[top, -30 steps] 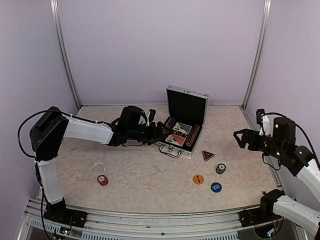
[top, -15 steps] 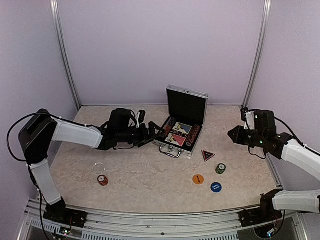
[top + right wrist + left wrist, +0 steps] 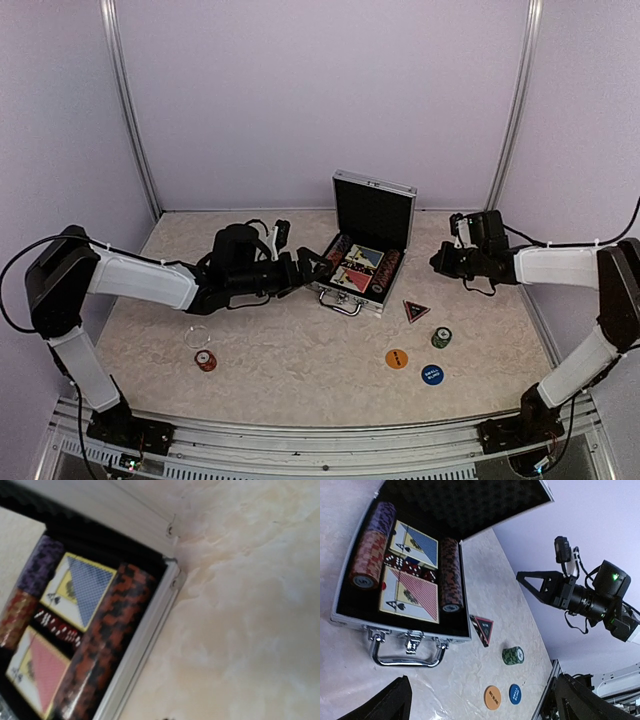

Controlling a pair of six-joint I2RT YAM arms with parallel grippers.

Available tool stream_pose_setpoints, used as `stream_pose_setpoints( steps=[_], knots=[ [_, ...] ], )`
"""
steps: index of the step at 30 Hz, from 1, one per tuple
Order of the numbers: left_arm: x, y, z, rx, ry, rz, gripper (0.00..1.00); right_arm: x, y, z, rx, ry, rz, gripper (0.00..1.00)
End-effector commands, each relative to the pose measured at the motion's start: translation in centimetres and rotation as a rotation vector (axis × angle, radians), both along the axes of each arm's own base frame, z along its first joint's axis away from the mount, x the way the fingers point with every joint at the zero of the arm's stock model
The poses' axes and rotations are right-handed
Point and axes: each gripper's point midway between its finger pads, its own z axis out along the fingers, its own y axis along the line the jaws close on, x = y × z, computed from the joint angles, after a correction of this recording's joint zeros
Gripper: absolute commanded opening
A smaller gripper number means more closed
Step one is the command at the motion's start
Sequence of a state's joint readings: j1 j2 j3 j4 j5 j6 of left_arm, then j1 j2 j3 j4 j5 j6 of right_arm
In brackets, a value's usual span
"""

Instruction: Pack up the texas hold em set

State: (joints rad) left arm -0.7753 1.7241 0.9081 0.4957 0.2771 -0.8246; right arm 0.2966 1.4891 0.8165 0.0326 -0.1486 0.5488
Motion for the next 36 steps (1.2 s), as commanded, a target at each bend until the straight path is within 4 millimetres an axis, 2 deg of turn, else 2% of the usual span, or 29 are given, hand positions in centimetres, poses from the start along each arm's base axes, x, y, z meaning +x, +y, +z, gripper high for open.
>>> stream_pose_setpoints(
  steps=[1,4,9,11,12,14,17,23,31,36],
  knots=[
    [4.1,1.6,0.9,-0.020,-0.052,0.097,0.99,3.2,1.1,0.2,0.086,-0.029,0.016,0.00],
    [6.8,1.9,0.6,-0.024,-0.046,0.112,0.99,4.6,1.8,-0.8,0.113,-0.013,0.033,0.00],
    [11.0,1.7,-2.2,-0.014,0.000,0.135,0.99,6.4,2.1,-2.0,0.127,-0.004,0.024,0.00],
    [12.2,1.2,-2.7,-0.017,0.006,0.132,0.99,7.0,2.3,-2.6,0.131,0.005,0.022,0.00],
    [12.7,1.2,-3.8,-0.006,0.023,0.136,0.99,7.2,2.4,-2.9,0.134,0.010,0.024,0.00],
    [13.4,1.1,-4.9,-0.003,0.040,0.142,0.99,7.8,2.7,-3.2,0.147,0.015,0.031,0.00],
    [13.9,0.9,-6.3,0.007,0.054,0.136,0.99,8.5,3.2,-3.6,0.158,0.020,0.041,0.00],
    [14.0,1.0,-7.9,0.016,0.078,0.134,0.99,9.4,3.5,-4.3,0.170,0.027,0.039,0.00],
    [13.9,0.8,-8.1,0.003,0.088,0.129,0.99,9.6,3.3,-5.1,0.161,0.043,0.020,0.00],
    [13.7,0.3,-8.7,-0.025,0.113,0.109,0.99,9.9,2.4,-6.6,0.119,0.088,-0.027,0.00]
  ],
)
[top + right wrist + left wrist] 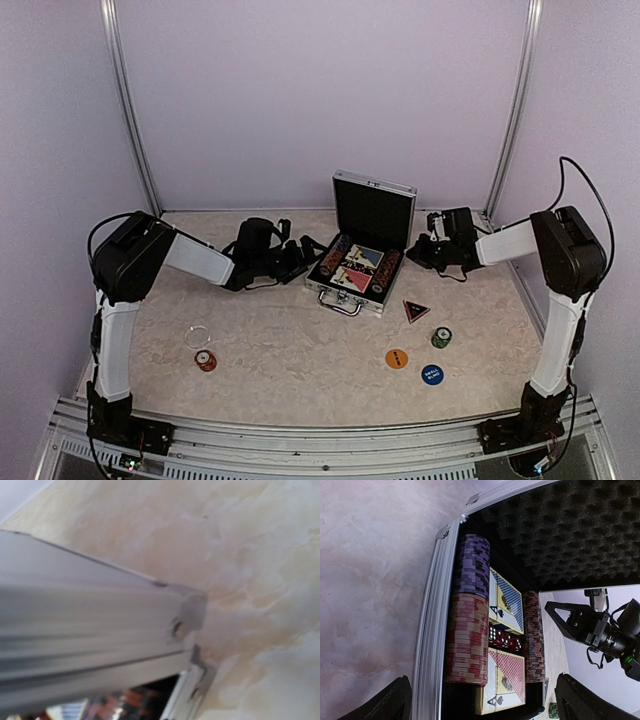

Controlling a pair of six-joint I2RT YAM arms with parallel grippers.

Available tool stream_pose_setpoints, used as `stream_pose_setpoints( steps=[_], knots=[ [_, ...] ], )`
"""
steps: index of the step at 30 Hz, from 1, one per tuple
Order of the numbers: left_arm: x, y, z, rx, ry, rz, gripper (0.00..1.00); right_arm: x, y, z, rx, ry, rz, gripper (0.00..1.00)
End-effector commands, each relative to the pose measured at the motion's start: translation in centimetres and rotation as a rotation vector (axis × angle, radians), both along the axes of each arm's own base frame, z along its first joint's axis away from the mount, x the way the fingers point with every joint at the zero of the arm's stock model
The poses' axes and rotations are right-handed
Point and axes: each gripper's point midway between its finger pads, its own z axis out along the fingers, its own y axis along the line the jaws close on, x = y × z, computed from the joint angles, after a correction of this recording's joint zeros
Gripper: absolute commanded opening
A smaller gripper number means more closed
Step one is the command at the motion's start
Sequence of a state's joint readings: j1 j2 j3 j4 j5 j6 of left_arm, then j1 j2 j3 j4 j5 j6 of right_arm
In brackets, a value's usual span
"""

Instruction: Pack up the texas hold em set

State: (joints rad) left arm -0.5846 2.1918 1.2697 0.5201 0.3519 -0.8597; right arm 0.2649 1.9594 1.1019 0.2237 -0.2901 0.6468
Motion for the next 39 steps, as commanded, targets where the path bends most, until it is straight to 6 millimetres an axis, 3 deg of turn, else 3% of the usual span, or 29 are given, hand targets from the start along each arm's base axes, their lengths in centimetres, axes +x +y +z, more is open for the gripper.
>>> stream_pose_setpoints(
  steps=[1,14,30,39],
  knots=[
    [0.3,-0.8,-0.3,-0.045,0.004,-0.028,0.99,1.0,-1.2,-1.3,-0.043,0.038,-0.058,0.00],
    [-1.0,-1.9,-0.4,-0.049,0.001,-0.060,0.99,1.6,-0.8,-2.4,-0.029,0.048,-0.048,0.00],
    [-4.1,-2.3,-0.1,-0.087,0.020,-0.091,0.99,2.9,4.3,-1.8,0.038,-0.008,0.093,0.00],
    [-5.8,-1.0,0.4,-0.097,0.016,-0.066,0.99,3.5,6.7,-1.5,0.052,-0.023,0.138,0.00]
  ],
)
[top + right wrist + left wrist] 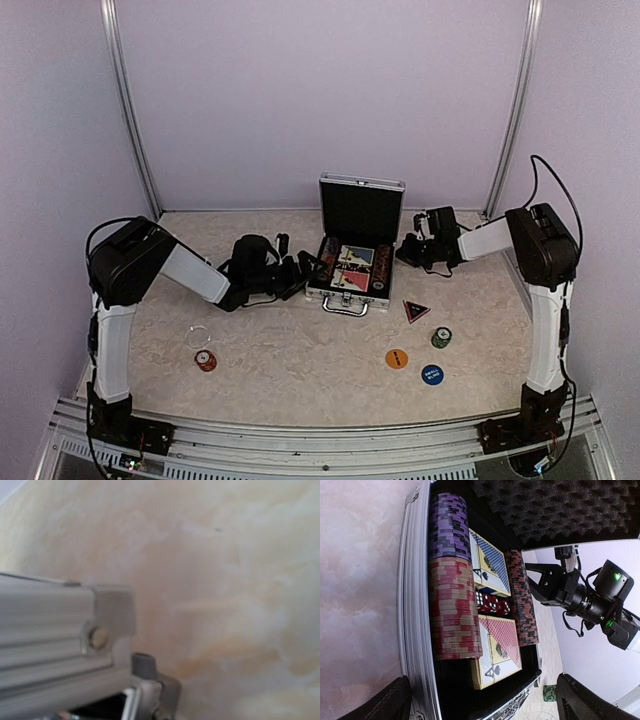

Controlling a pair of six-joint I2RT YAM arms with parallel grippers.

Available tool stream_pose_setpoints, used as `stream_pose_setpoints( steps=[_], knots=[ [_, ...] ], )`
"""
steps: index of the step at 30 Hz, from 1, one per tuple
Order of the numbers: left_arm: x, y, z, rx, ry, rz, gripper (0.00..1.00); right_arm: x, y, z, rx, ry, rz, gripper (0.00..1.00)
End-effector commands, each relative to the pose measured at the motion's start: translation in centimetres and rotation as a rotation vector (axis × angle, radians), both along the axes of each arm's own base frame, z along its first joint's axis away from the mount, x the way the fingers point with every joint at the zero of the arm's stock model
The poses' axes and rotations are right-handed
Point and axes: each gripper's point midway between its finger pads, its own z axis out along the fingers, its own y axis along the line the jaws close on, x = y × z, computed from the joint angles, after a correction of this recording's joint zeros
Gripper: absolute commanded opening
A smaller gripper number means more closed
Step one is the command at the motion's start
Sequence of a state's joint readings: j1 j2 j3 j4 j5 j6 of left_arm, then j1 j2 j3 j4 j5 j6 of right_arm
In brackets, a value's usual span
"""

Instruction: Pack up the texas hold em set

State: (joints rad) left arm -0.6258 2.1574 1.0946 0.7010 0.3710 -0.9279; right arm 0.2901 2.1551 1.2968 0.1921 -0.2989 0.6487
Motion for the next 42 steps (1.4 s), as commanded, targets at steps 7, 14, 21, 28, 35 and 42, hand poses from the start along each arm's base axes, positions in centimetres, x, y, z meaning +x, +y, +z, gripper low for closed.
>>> stream_pose_setpoints(
  steps=[7,14,21,28,35,42],
  knots=[
    [-2.0,0.4,2.1,-0.026,-0.020,0.002,0.99,0.2,6.6,1.4,0.054,-0.057,0.151,0.00],
    [-1.7,1.7,1.9,-0.010,-0.017,0.036,0.99,0.1,7.0,1.5,0.037,-0.064,0.144,0.00],
    [-1.1,3.2,3.1,0.030,-0.054,0.088,0.99,-0.6,4.9,3.8,-0.040,-0.107,0.089,0.00],
    [-2.1,3.9,6.4,0.130,-0.134,0.140,0.99,-2.6,2.7,8.2,-0.085,-0.167,0.058,0.09],
    [-5.8,5.8,10.0,0.488,-0.231,0.277,0.99,-7.5,0.5,12.4,-0.101,-0.237,0.068,0.45],
    [-9.0,9.8,10.6,0.621,-0.137,0.317,0.99,-12.3,-2.2,16.1,-0.143,-0.322,0.048,0.75]
  ],
)
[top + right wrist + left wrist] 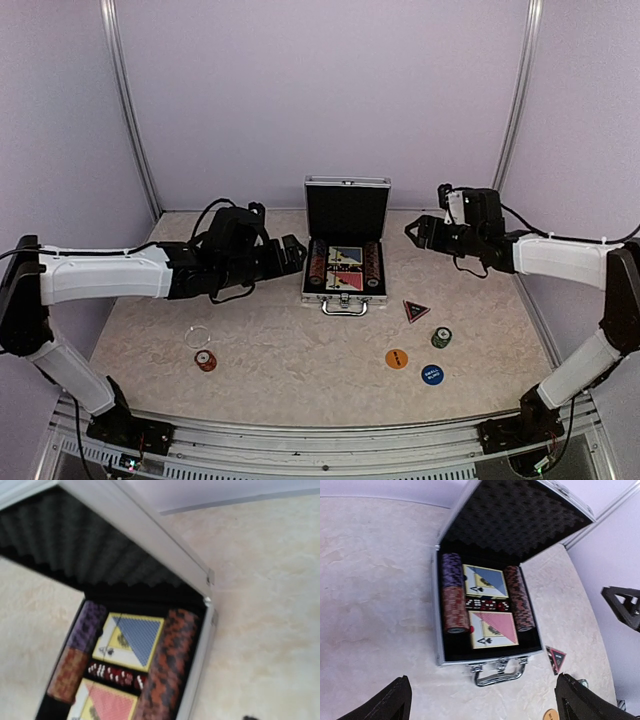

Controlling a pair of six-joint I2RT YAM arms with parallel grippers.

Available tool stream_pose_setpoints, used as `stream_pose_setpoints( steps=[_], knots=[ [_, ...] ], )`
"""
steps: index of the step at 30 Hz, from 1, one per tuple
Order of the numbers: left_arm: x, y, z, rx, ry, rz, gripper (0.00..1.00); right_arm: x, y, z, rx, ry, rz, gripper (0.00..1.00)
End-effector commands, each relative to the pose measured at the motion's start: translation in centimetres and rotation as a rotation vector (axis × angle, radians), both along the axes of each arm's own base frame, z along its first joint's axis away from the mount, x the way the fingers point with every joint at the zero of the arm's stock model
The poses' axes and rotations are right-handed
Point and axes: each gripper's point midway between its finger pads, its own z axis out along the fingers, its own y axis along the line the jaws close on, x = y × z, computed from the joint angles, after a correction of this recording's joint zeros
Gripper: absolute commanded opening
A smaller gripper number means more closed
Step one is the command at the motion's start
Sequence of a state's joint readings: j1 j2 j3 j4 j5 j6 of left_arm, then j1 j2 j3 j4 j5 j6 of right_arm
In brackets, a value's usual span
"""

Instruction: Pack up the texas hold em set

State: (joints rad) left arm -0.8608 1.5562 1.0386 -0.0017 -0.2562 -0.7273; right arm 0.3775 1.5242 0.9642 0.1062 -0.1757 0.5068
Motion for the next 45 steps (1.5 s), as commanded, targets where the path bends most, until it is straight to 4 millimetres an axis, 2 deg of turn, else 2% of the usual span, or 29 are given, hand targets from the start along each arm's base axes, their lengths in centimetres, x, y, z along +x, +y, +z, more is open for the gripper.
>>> stream_pose_setpoints(
  steps=[1,4,6,8,13,20,30,34,39,45],
  knots=[
    [-1.9,5.3,-1.6,0.167,0.062,0.111,0.99,-3.0,-1.7,1.4,-0.051,-0.043,-0.019,0.82],
    [-3.5,6.7,-0.5,0.083,0.044,0.108,0.99,-4.8,-2.7,2.3,-0.059,-0.069,-0.026,0.99],
    [-4.4,7.8,0.8,0.034,0.040,0.115,0.99,-6.0,-3.1,2.7,-0.063,-0.084,-0.015,1.00],
    [-5.3,8.4,1.1,0.029,0.052,0.107,0.99,-7.1,-3.2,3.2,-0.057,-0.106,0.002,1.00],
    [-7.7,9.8,1.0,0.049,0.090,0.101,0.99,-9.4,-3.6,3.2,-0.012,-0.082,0.015,1.00],
    [-10.0,12.6,-2.5,0.198,0.208,0.179,0.99,-12.3,-2.7,3.6,0.062,-0.107,0.113,1.00],
    [-12.7,16.1,-5.9,0.419,0.342,0.296,0.99,-12.5,-2.6,1.7,0.048,-0.073,0.122,1.00],
    [-13.4,17.5,-6.9,0.468,0.379,0.327,0.99,-12.5,-2.5,2.0,0.044,-0.082,0.137,1.00],
    [-13.6,17.7,-8.8,0.461,0.412,0.313,0.99,-12.8,-2.6,1.4,0.032,-0.081,0.137,1.00],
    [-12.7,18.5,-11.1,0.505,0.448,0.332,0.99,-13.1,-3.2,2.3,0.022,-0.125,0.123,1.00]
  ],
)
